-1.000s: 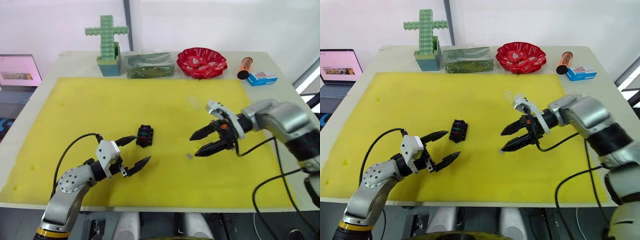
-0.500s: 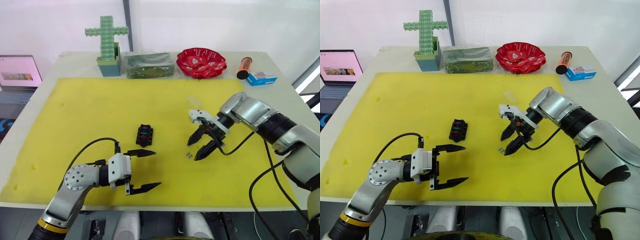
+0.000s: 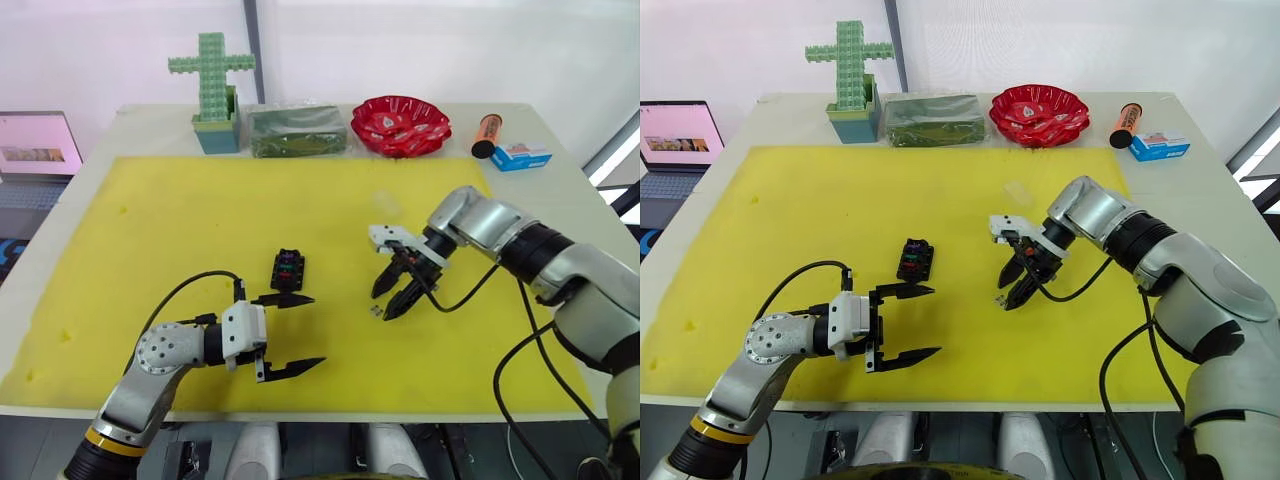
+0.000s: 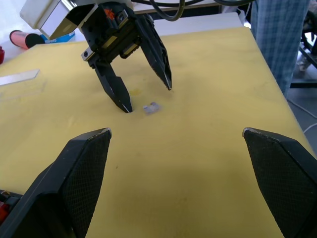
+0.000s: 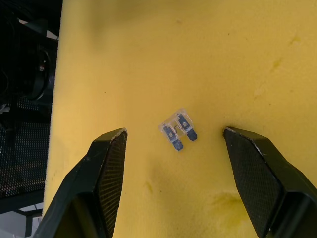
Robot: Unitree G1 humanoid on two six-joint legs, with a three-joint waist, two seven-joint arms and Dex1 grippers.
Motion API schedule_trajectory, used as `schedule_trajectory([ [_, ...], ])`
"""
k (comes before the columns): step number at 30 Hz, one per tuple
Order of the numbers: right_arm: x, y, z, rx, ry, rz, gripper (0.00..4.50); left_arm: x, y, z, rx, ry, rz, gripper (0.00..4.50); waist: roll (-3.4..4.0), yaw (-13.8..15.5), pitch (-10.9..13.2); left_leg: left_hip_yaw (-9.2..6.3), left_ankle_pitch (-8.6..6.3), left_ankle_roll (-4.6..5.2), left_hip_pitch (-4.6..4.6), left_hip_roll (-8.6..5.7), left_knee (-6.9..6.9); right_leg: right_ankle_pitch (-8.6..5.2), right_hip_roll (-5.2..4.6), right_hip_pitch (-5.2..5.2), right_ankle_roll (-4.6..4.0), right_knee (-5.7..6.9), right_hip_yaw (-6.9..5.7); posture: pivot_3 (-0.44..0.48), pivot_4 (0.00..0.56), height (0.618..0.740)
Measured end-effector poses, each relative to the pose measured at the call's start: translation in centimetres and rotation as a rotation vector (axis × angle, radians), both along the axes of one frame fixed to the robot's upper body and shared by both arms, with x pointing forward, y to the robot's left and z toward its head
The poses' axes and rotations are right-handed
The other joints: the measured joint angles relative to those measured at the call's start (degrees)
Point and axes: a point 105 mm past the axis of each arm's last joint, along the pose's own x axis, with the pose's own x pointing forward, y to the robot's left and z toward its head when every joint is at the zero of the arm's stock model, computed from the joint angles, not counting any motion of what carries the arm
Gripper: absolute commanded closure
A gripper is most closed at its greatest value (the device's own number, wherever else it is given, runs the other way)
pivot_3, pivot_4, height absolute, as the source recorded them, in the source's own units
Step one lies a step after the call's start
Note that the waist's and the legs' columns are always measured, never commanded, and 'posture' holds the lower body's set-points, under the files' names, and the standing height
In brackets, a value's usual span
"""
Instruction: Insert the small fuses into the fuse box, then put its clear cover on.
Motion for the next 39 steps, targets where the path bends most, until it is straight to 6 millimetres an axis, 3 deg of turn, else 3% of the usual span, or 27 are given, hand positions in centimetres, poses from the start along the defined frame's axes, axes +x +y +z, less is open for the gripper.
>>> schedule_trajectory([
  [3, 0.0, 0.2, 0.0, -0.008, -0.011, 0.027, 1.81, 0.2, 0.2, -0.4, 0.003, 0.007, 0.009, 0.00, 0.00, 0.00, 0.00, 0.00, 0.00, 0.00, 0.00, 0.00, 0.00, 0.02, 0.00, 0.00, 0.04, 0.03, 0.00, 0.000, 0.150, 0.740],
  [5, 0.0, 0.2, -0.2, -0.013, -0.014, 0.041, 2.43, 0.2, 0.2, -0.5, -0.001, 0.002, 0.011, 0.00, 0.00, 0.00, 0.00, 0.00, 0.00, 0.00, 0.00, 0.00, 0.00, 0.03, 0.00, 0.00, 0.06, 0.03, 0.00, 0.000, 0.150, 0.740],
  [22, 0.0, 0.9, -0.9, -0.033, -0.010, 0.085, 2.43, 0.0, -0.4, -0.6, -0.012, -0.009, -0.008, 0.00, 0.00, -0.03, 0.00, -0.03, 0.00, 0.00, 0.06, 0.00, 0.21, 0.05, 0.00, -0.01, 0.11, 0.42, 0.00, 0.000, 0.150, 0.740],
  [25, 0.1, 0.9, -0.8, -0.044, -0.019, 0.096, 2.94, 0.0, -0.4, -0.6, -0.011, -0.009, -0.008, 0.00, -0.01, -0.03, 0.00, -0.03, 0.00, 0.00, 0.06, 0.00, 0.22, 0.05, 0.00, -0.02, 0.11, 0.42, 0.00, 0.000, 0.150, 0.740],
  [29, 0.2, 1.0, -1.0, -0.051, -0.021, 0.104, 4.34, -0.1, -0.4, -0.7, -0.008, -0.007, -0.009, 0.00, 0.00, 0.07, 0.00, -0.03, 0.00, 0.00, 0.05, 0.00, 0.25, 0.05, 0.00, -0.02, 0.11, 0.44, 0.00, 0.000, 0.150, 0.740],
  [30, 0.1, 1.0, -1.0, -0.053, -0.017, 0.110, 4.46, -0.1, -0.4, -0.7, -0.008, -0.008, -0.009, 0.00, 0.00, 0.07, 0.00, -0.03, 0.00, 0.00, 0.05, 0.00, 0.26, 0.05, 0.00, -0.02, 0.12, 0.44, 0.00, 0.000, 0.150, 0.740],
  [39, 0.2, 0.9, -1.2, -0.055, -0.017, 0.112, 4.46, 0.0, -0.4, -0.6, -0.006, -0.011, -0.010, 0.00, 0.00, 0.06, 0.00, -0.04, 0.00, 0.00, 0.05, 0.00, 0.31, 0.06, 0.00, -0.01, 0.13, 0.47, 0.00, 0.000, 0.150, 0.740],
])
